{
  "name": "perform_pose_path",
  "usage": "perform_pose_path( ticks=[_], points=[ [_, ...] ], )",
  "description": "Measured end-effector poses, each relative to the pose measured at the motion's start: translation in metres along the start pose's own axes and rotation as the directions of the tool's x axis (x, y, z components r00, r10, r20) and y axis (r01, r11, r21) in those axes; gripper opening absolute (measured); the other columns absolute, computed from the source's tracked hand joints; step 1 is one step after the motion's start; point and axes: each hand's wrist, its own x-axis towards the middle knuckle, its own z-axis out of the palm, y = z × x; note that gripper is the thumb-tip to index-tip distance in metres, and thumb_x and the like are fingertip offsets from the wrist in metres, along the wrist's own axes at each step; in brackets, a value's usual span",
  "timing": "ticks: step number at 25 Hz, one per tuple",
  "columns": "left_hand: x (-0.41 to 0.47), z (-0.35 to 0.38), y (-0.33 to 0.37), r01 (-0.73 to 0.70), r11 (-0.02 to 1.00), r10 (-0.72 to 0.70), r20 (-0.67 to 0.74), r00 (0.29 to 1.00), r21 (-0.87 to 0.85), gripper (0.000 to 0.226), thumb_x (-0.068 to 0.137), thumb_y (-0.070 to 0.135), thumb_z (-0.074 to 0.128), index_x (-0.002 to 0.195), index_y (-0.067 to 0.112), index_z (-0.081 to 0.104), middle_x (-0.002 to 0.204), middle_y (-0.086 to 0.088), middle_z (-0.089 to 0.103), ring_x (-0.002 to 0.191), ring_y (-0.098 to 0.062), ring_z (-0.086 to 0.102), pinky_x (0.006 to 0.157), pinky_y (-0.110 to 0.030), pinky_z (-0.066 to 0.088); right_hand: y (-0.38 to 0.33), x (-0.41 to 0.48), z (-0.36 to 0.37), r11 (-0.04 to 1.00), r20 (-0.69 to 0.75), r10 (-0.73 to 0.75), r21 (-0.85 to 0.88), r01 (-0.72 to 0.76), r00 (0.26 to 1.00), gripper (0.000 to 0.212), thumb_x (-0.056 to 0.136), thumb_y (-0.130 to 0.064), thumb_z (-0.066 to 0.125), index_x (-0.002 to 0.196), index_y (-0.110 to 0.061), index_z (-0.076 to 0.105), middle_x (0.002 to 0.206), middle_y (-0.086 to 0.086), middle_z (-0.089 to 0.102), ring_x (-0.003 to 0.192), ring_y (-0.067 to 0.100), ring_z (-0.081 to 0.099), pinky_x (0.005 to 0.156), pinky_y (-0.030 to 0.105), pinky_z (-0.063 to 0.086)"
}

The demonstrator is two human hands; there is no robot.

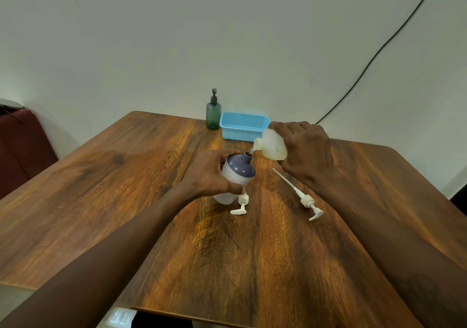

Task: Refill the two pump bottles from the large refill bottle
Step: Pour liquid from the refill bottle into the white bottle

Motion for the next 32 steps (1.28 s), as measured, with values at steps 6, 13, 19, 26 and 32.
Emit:
perform_pose_path(
  ticks=[6, 13, 19, 26, 32],
  points=[
    [0.001, 0.0, 0.003, -0.009, 1.0, 0.009, -0.006, 1.0, 0.005, 0.087, 0.055, 0.054, 0.091, 0.132, 0.025, 0.063, 0.119, 0.01, 0.07, 0.103, -0.006, 0.065, 0.09, -0.033, 0.059, -0.002, 0.0, -0.001, 1.0, 0.011, -0.003, 0.017, 0.002, 1.0, 0.076, 0.067, -0.032, 0.091, 0.134, -0.018, 0.058, 0.119, 0.012, 0.073, 0.097, 0.036, 0.07, 0.084, 0.049, 0.057],
    [0.001, 0.001, 0.003, 0.006, 1.0, -0.006, -0.027, 1.0, -0.018, 0.09, 0.054, 0.054, 0.092, 0.134, 0.028, 0.062, 0.12, 0.011, 0.07, 0.105, -0.004, 0.065, 0.089, -0.032, 0.059, -0.009, -0.009, 0.002, 0.949, 0.088, 0.141, 0.271, -0.159, 0.986, 0.07, 0.072, -0.066, 0.067, 0.127, -0.025, 0.052, 0.11, 0.002, 0.072, 0.085, 0.022, 0.068, 0.067, 0.038, 0.059],
    [0.002, 0.002, 0.0, 0.032, 0.999, -0.034, -0.048, 0.998, -0.033, 0.094, 0.055, 0.045, 0.096, 0.139, 0.022, 0.061, 0.127, 0.007, 0.069, 0.11, -0.006, 0.064, 0.088, -0.016, 0.052, -0.012, -0.03, 0.021, 0.843, 0.22, 0.309, 0.386, -0.374, 0.925, 0.087, 0.06, -0.07, 0.082, 0.131, -0.025, 0.056, 0.116, 0.0, 0.068, 0.099, 0.019, 0.065, 0.075, 0.04, 0.058],
    [0.007, 0.006, 0.004, 0.057, 0.998, -0.058, -0.05, 0.997, -0.023, 0.091, 0.058, 0.035, 0.098, 0.138, 0.018, 0.059, 0.127, 0.003, 0.069, 0.108, -0.004, 0.06, 0.079, -0.002, 0.042, -0.006, -0.036, 0.038, 0.738, 0.327, 0.35, 0.481, -0.474, 0.878, 0.092, 0.057, -0.067, 0.088, 0.13, -0.021, 0.056, 0.123, 0.003, 0.065, 0.108, 0.021, 0.06, 0.083, 0.041, 0.057],
    [0.01, 0.01, 0.003, 0.069, 0.997, -0.07, -0.053, 0.996, -0.025, 0.092, 0.057, 0.034, 0.098, 0.139, 0.018, 0.058, 0.122, 0.008, 0.066, 0.105, -0.004, 0.06, 0.081, -0.005, 0.043, 0.016, -0.03, 0.049, 0.659, 0.441, 0.256, 0.572, -0.489, 0.86, 0.095, 0.058, -0.062, 0.091, 0.136, -0.023, 0.054, 0.126, -0.002, 0.064, 0.107, 0.018, 0.062, 0.076, 0.024, 0.052]
  ],
)
